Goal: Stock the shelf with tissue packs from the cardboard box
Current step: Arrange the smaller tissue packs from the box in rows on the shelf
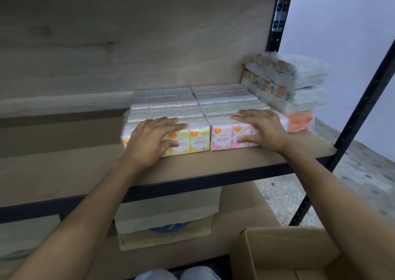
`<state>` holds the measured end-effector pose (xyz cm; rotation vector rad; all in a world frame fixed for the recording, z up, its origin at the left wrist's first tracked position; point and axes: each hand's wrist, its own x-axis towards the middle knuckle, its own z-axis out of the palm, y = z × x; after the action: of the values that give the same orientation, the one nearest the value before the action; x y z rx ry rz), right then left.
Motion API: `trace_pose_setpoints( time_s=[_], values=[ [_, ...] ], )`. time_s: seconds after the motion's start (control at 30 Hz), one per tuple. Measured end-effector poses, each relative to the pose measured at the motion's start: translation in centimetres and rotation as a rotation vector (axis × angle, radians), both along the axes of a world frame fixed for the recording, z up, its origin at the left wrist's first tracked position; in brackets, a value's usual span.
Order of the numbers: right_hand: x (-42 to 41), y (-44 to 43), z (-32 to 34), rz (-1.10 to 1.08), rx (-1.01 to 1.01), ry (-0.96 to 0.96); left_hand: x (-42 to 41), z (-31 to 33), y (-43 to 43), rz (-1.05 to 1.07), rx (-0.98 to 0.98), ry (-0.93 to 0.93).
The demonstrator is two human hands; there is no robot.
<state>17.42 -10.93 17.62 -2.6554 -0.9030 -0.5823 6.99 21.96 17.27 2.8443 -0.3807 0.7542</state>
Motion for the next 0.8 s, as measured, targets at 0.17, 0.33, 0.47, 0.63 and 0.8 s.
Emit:
trace_pose_setpoints(
  time_s=[0.17,0.33,0.47,0.63,0.8],
  values=[
    [-0.1,0.1,-0.3,-0.015,-0.003,-0.023,0.0,0.0,-0.5,0.017,-0.018,-0.048],
    [0.0,0.2,-0.3,-0.027,-0.013,-0.034,0.0,0.0,-0.6,0.018,-0.021,-0.052],
    [-0.3,0.3,0.0,-0.04,-0.029,-0.02,-0.1,0.1,-0.8,0.016,-0.023,-0.058],
    [-0.8,0.5,0.8,-0.051,-0.048,0.012,-0.2,0.4,-0.7,0.009,-0.017,0.01],
    [-1.5,1.5,1.9,-0.125,-0.12,0.094,-0.3,1.0,-0.7,-0.011,0.021,0.062]
  ],
)
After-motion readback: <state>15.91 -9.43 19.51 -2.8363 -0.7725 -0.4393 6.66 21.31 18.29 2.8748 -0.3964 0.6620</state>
